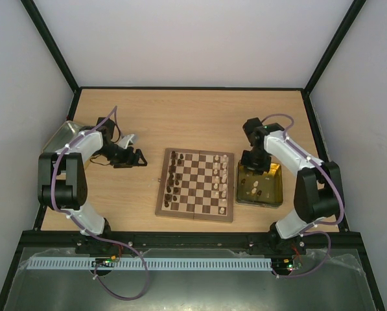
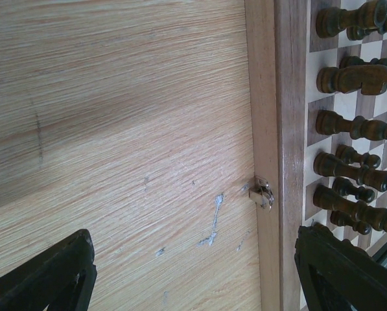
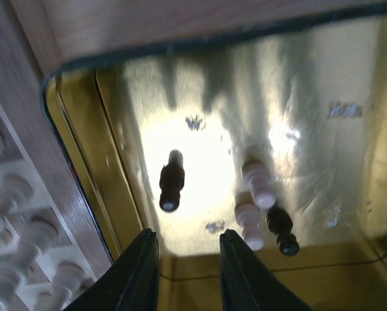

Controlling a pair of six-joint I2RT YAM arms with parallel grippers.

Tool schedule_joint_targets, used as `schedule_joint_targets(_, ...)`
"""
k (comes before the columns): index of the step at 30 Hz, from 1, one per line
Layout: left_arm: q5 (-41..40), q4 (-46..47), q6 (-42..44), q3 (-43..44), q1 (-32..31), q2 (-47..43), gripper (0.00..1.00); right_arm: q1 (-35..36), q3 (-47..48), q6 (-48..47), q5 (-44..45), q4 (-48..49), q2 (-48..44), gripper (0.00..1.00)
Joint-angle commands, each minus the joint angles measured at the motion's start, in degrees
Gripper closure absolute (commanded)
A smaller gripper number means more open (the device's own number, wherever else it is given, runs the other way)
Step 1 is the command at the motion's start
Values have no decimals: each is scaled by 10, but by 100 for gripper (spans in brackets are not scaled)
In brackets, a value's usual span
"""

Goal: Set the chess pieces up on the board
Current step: Place the chess piece in the storage box, then pick up the chess piece from the storage box.

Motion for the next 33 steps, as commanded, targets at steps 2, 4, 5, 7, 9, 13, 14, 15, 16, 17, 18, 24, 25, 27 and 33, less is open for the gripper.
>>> schedule_joint_targets(2, -10, -5, 4, 5, -4, -6, 16, 26, -50, 0, 14, 5, -33, 75)
schedule_joint_targets(4, -14, -4, 3, 5, -6, -8, 16, 28, -62, -2, 10, 13, -33, 75)
schedule_joint_targets(5, -16, -3, 1, 4, -7, -9, 16, 29, -67, -4, 9, 18, -32, 75)
schedule_joint_targets(7, -21, -2, 0, 3, -9, -13, 16, 30, -77, -6, 8, 28, -30, 75)
schedule_joint_targets(9, -24, 0, -1, 2, -9, -17, 16, 29, -81, -9, 6, 36, -26, 75)
schedule_joint_targets(13, -30, 1, -4, 1, -10, -22, 16, 30, -80, -11, -3, 52, -11, 75)
schedule_joint_targets(14, -31, 2, -5, 1, -10, -23, 16, 30, -78, -12, -6, 56, -8, 75)
schedule_joint_targets(15, -33, 2, -5, 1, -10, -25, 16, 29, -76, -13, -7, 57, -2, 75)
schedule_joint_targets(16, -34, 3, -5, 1, -11, -25, 16, 29, -73, -14, -9, 59, 0, 75)
schedule_joint_targets(17, -35, 3, -6, 1, -11, -26, 16, 30, -71, -15, -10, 60, 3, 75)
schedule_joint_targets(18, -36, 4, -6, 0, -11, -26, 16, 29, -71, -16, -12, 60, 5, 75)
schedule_joint_targets(24, -38, 7, -6, -2, -11, -26, 16, 30, -74, -19, -21, 69, 15, 75)
schedule_joint_targets(25, -38, 6, -6, -2, -11, -26, 16, 30, -75, -19, -21, 71, 16, 75)
schedule_joint_targets(27, -38, 6, -6, -2, -11, -26, 16, 30, -75, -20, -23, 73, 20, 75)
schedule_joint_targets(33, -39, 7, -7, -2, -11, -28, 16, 30, -77, -22, -23, 82, 33, 80)
